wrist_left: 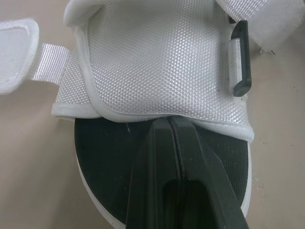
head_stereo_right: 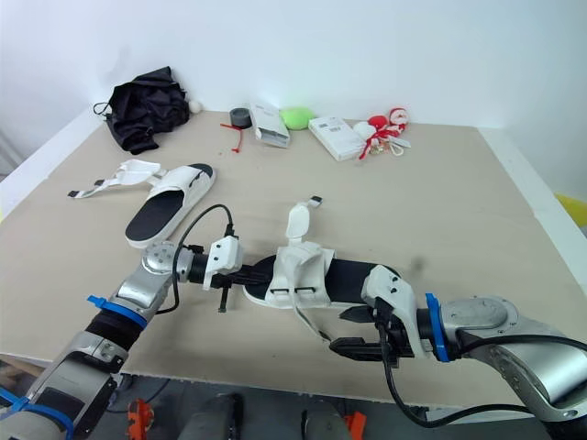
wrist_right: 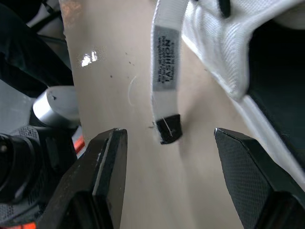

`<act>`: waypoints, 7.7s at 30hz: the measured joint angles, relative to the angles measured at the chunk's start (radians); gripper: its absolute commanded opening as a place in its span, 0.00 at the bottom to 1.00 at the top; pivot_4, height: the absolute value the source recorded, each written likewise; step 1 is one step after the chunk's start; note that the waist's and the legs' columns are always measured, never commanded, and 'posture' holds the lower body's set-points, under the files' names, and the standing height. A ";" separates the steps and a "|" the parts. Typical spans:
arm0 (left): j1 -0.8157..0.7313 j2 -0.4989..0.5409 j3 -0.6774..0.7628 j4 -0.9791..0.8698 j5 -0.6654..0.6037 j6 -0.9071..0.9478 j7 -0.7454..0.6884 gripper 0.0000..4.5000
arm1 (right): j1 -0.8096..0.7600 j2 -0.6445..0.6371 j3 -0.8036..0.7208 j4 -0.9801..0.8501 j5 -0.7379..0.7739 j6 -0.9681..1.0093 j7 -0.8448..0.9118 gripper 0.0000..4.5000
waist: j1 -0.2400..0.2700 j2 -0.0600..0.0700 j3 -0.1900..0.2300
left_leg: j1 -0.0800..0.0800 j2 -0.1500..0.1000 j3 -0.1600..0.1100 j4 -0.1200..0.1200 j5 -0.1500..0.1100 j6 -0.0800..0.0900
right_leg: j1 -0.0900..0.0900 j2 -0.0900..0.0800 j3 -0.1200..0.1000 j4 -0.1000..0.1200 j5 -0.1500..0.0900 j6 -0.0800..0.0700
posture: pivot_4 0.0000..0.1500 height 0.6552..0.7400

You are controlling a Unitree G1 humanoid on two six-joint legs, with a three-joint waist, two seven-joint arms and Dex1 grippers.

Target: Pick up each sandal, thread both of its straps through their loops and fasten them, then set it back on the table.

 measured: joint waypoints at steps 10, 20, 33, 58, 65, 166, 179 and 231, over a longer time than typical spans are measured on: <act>0.009 0.008 0.000 -0.019 0.000 0.005 0.003 0.00 | -0.108 0.001 0.093 -0.058 -0.005 0.129 -0.043 0.70 | -0.002 0.000 0.000 | 0.000 0.001 0.001 0.000 0.000 0.000 | -0.001 0.000 0.000 0.000 0.000 0.000 | 1.00 0.98; 0.033 0.023 0.002 -0.071 0.000 0.028 0.006 0.00 | -0.225 0.054 0.167 -0.080 0.028 0.288 -0.102 0.70 | -0.003 0.000 0.000 | 0.000 0.001 0.001 -0.001 -0.004 0.000 | -0.001 0.001 -0.001 0.000 -0.002 0.000 | 1.00 0.98; 0.060 0.040 0.003 -0.141 -0.002 0.082 0.008 0.00 | -0.370 0.255 0.223 -0.066 0.034 0.592 -0.322 0.58 | -0.004 0.000 -0.003 | -0.002 0.002 -0.001 -0.001 -0.011 0.002 | 0.002 0.003 -0.001 0.001 -0.004 0.005 | 1.00 0.98; 0.012 0.039 -0.021 -0.079 0.039 -0.017 -0.013 0.00 | -0.494 0.499 -0.202 0.196 0.477 0.766 -0.330 0.01 | -0.003 0.001 -0.003 | -0.001 0.002 -0.002 0.001 -0.010 0.004 | 0.004 0.003 -0.001 0.001 -0.002 0.005 | 1.00 0.98; -0.010 0.021 -0.029 -0.018 0.068 -0.115 0.015 0.00 | -0.621 0.567 -0.255 0.479 0.517 0.766 -0.618 0.01 | -0.002 0.002 -0.003 | -0.001 0.001 0.001 0.001 -0.005 0.011 | 0.002 0.000 -0.001 0.001 -0.002 0.000 | 1.00 0.98; 0.035 0.010 -0.010 -0.037 0.057 -0.145 0.046 0.00 | -0.647 0.371 0.023 0.620 0.618 0.559 -0.499 0.48 | -0.003 0.004 -0.005 | -0.011 0.003 0.006 -0.001 -0.003 0.018 | -0.004 -0.005 -0.003 -0.002 -0.001 0.000 | 1.00 0.98; 0.034 0.005 -0.010 -0.032 0.057 -0.145 0.049 0.00 | -0.679 0.415 0.024 0.677 0.484 0.550 -0.432 0.02 | -0.002 0.004 -0.005 | -0.011 0.003 0.007 -0.001 -0.002 0.018 | -0.004 -0.006 -0.003 -0.002 -0.001 0.001 | 1.00 0.98; 0.001 -0.012 -0.021 0.015 0.065 -0.157 0.041 0.00 | -0.134 0.191 -0.119 0.067 0.283 0.430 -0.148 0.68 | -0.001 0.003 -0.004 | -0.010 0.002 0.010 0.000 -0.003 0.017 | -0.002 -0.019 -0.019 -0.003 -0.004 0.001 | 1.00 0.98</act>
